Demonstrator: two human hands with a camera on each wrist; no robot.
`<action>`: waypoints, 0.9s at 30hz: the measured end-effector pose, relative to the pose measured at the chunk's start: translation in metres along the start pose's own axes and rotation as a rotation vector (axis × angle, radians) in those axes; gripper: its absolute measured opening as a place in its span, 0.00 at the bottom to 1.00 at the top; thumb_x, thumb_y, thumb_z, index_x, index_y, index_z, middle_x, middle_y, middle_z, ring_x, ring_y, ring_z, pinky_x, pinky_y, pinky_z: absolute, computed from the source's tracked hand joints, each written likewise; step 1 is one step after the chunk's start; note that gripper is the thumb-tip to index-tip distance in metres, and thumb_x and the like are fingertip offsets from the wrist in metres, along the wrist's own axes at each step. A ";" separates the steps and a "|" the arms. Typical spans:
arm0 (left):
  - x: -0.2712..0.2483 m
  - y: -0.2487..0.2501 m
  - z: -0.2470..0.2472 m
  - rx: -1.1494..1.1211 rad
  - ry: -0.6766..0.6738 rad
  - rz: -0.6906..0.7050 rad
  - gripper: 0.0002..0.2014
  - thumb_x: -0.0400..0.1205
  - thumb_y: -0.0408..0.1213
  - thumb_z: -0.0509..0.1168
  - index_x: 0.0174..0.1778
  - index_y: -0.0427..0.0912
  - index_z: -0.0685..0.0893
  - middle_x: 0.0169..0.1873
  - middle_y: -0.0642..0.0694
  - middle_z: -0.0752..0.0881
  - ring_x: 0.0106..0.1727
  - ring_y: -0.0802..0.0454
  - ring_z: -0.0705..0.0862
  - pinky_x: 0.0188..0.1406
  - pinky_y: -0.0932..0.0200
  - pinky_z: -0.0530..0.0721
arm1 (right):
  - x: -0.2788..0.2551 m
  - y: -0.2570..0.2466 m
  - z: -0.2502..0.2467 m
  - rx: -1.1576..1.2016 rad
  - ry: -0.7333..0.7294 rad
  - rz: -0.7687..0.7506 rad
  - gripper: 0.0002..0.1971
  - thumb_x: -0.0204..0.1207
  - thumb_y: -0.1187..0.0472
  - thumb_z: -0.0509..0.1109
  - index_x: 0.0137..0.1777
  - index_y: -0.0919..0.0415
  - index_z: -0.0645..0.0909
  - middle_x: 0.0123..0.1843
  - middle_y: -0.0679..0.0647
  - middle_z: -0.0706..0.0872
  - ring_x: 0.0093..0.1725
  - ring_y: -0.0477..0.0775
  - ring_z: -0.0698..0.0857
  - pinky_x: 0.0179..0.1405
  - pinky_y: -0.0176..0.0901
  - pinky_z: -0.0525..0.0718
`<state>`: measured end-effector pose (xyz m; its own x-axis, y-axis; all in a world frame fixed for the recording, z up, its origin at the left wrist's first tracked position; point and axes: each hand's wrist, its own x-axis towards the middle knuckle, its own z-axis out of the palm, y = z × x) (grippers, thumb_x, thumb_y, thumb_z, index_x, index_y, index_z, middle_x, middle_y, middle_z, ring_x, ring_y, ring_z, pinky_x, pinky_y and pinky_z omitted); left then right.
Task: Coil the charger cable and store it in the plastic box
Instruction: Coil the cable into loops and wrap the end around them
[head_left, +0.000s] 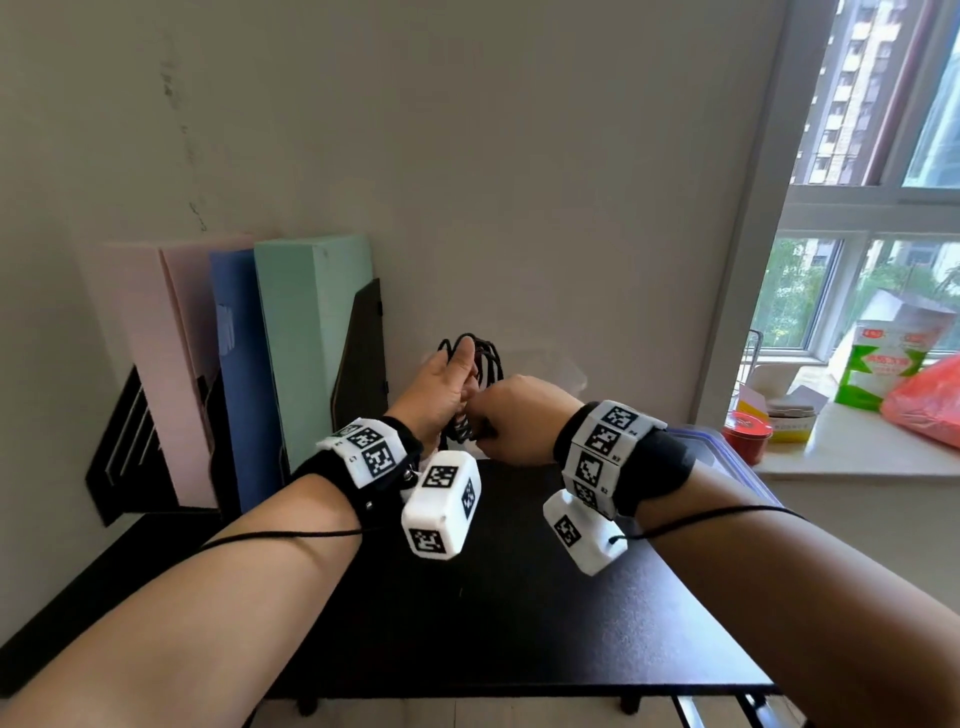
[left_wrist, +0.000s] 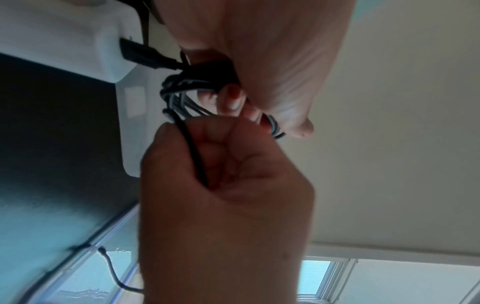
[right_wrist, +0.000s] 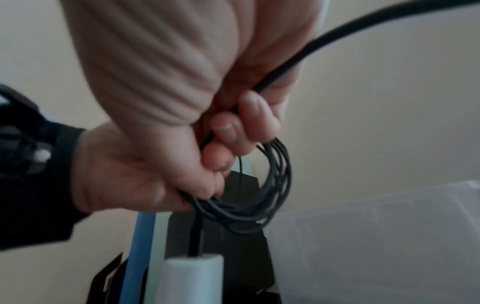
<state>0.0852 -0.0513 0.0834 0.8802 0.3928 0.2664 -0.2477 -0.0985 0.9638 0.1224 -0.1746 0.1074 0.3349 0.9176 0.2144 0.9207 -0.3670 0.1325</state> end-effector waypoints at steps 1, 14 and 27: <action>-0.002 -0.001 0.003 0.006 0.020 -0.018 0.20 0.84 0.55 0.52 0.31 0.45 0.70 0.22 0.53 0.71 0.21 0.59 0.69 0.24 0.66 0.69 | 0.000 -0.001 -0.001 0.020 -0.003 -0.021 0.09 0.73 0.60 0.65 0.47 0.60 0.85 0.45 0.55 0.89 0.44 0.57 0.86 0.42 0.46 0.84; -0.008 -0.003 0.007 0.018 -0.128 -0.144 0.20 0.84 0.55 0.52 0.41 0.46 0.83 0.29 0.48 0.82 0.31 0.50 0.82 0.33 0.58 0.79 | -0.001 0.014 -0.012 0.098 0.223 0.247 0.39 0.47 0.32 0.80 0.48 0.54 0.66 0.31 0.43 0.77 0.29 0.49 0.77 0.29 0.43 0.74; -0.009 0.004 -0.001 -0.114 -0.218 -0.205 0.22 0.86 0.51 0.49 0.32 0.41 0.70 0.13 0.52 0.69 0.10 0.60 0.62 0.14 0.68 0.62 | 0.006 0.043 -0.003 0.684 0.251 0.304 0.35 0.60 0.48 0.82 0.62 0.59 0.68 0.54 0.51 0.78 0.41 0.42 0.76 0.38 0.32 0.76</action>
<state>0.0755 -0.0543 0.0849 0.9793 0.1879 0.0746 -0.0892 0.0702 0.9935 0.1639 -0.1852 0.1170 0.6116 0.7002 0.3684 0.7420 -0.3460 -0.5743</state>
